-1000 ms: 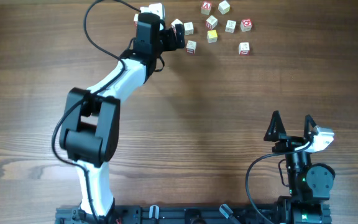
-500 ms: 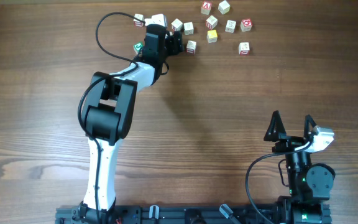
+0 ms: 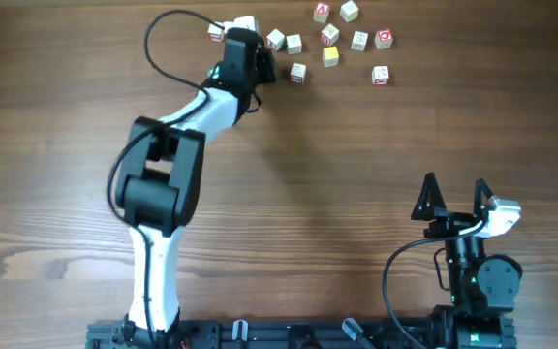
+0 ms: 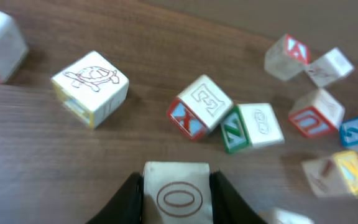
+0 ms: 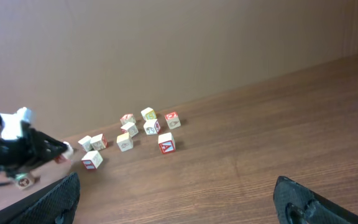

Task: Form a circle
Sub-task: 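Reach the left gripper to the block cluster and grasp the 'O' block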

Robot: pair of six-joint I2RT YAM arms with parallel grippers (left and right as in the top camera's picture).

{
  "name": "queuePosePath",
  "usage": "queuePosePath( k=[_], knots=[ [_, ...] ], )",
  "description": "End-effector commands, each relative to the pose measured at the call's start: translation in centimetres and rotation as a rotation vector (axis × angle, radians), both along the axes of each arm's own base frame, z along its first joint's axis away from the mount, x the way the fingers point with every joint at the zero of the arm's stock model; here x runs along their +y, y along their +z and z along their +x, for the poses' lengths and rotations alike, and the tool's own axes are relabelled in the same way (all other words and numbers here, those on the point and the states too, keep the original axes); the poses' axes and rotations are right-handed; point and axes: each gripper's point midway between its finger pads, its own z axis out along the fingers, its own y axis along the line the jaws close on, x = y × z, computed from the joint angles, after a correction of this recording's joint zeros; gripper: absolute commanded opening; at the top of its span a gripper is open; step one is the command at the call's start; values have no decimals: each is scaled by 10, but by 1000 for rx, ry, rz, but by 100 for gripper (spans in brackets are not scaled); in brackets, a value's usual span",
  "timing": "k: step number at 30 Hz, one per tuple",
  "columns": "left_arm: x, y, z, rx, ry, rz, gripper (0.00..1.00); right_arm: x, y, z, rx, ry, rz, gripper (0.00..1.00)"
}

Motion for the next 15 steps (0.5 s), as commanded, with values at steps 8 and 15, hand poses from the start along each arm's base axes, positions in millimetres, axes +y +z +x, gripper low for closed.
queuePosePath(
  k=[8,15],
  knots=[
    [-52,119,-103,86,-216,114,16,-2,0,0,0,-9,3,100],
    [-92,79,-163,254,-333,221,15,-2,0,0,0,-9,3,100]
  ],
)
